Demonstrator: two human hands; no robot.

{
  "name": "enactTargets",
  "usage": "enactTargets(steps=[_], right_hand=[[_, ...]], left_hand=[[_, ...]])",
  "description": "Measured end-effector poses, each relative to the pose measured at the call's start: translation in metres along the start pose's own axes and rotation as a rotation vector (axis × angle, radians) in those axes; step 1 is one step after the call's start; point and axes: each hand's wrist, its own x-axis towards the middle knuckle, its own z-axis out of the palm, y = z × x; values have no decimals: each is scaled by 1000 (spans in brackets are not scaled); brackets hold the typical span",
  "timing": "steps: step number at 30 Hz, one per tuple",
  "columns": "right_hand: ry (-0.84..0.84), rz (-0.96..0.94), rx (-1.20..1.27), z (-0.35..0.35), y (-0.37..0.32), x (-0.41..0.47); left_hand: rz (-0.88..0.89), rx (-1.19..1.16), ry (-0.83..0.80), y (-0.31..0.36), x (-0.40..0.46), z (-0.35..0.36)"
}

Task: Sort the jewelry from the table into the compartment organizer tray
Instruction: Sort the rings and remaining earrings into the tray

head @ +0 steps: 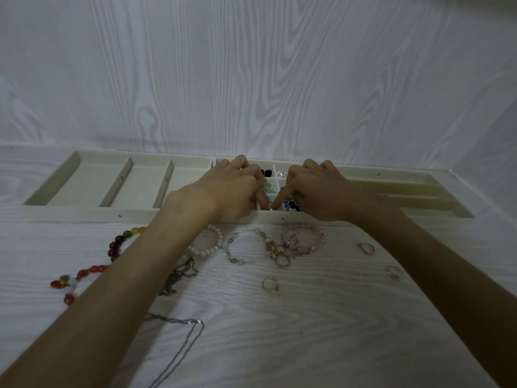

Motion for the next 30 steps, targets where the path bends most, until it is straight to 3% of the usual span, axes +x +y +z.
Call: enactTargets(steps=[9,30], right_hand=[[53,37,33,-6,3,0],[33,40,-18,-8,-2,0]], left_hand=[[-54,-42,100,-6,-1,-4],[-18,-26,43,-4,1,-1]])
